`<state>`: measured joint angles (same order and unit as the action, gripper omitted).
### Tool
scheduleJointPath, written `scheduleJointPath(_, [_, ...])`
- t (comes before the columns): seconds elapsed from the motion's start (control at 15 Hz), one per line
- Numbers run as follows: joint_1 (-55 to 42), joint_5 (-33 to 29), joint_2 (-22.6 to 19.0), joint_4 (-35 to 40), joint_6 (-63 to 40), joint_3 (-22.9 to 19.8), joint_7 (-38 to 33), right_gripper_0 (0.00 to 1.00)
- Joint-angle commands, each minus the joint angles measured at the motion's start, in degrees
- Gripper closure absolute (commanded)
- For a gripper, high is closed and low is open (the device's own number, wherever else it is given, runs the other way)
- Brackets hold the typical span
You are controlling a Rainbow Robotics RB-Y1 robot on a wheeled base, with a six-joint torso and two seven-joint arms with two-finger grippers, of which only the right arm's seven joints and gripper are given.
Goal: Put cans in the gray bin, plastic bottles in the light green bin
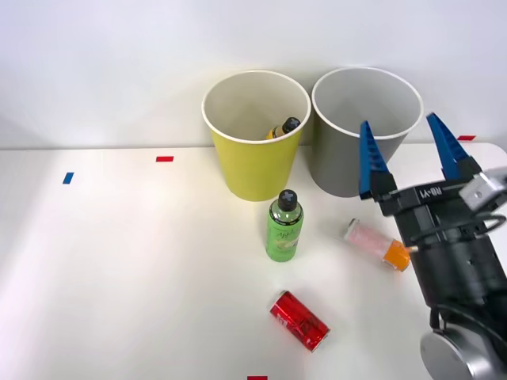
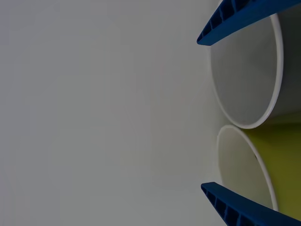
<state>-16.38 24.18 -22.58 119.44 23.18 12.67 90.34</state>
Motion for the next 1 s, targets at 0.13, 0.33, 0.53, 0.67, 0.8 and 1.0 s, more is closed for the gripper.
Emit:
scheduleJointPath(0.13, [-10.7, -2.0, -1.2, 0.0, 6.2, -3.4, -0.6, 0.0])
scheduleJointPath(0.33, [-16.2, -1.9, 0.2, -0.1, 6.3, -4.8, -0.3, 0.0])
scheduleJointPath(0.53, [-20.2, -2.3, 3.5, 0.0, 6.2, -5.6, -0.2, 0.0])
scheduleJointPath(0.67, [-22.6, -3.5, 5.0, -0.1, 6.2, -6.2, -0.2, 0.0])
scheduleJointPath(0.8, [-24.6, -4.4, 5.3, -0.1, 6.2, -6.7, -0.6, 0.0])
scheduleJointPath(1.0, [-26.3, -5.0, 5.4, -0.2, 5.3, -7.7, -0.7, 0.0])
